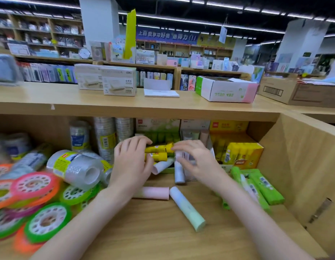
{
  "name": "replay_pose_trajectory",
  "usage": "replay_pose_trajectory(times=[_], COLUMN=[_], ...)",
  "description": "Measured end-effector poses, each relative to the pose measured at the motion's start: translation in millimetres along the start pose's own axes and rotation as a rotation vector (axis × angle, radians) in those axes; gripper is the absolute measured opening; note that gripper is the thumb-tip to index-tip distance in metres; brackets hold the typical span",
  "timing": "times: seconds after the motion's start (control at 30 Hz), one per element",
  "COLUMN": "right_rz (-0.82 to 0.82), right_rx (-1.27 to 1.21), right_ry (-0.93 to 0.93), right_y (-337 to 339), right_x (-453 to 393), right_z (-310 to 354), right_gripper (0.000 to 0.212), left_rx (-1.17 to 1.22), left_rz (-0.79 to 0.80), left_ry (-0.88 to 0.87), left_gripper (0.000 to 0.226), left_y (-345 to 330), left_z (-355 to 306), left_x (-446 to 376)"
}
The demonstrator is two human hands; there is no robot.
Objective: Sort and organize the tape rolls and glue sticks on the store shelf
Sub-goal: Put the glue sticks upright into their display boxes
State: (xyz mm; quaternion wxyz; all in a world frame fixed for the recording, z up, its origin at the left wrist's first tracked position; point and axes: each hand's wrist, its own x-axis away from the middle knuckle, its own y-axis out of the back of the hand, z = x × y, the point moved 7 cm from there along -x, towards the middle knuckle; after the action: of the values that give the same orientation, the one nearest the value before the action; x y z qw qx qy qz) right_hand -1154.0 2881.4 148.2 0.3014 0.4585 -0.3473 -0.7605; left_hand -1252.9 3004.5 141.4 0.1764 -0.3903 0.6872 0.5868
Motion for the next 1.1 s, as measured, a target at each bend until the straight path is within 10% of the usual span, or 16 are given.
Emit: replay_pose_trajectory(times=[0.2,0.47,1.1], right_rz=[0.137,-0.132,-0.245], right_rx=[0.263,0.019,-0.223], right_ry=[0.059,0.162,-0.212], right_y=[-32.2,-10.4,56.9], right_x=[-31.5,-25.4,76.2], right_z=[2.4,1.3,-75.7], right_gripper=[0.042,0.016,0.052], left_rx=[-0.069,-0.173,-0.18], left_rz=[0.071,0.233,0.185], left_ry=[-0.213,-0.249,-0.507], left_gripper=[0.039,0.057,0.052], left_y=[6.0,-28.5,-64.9], left_z=[-19.5,-10.9,-69.5], left_x=[42.0,53.0,25.9])
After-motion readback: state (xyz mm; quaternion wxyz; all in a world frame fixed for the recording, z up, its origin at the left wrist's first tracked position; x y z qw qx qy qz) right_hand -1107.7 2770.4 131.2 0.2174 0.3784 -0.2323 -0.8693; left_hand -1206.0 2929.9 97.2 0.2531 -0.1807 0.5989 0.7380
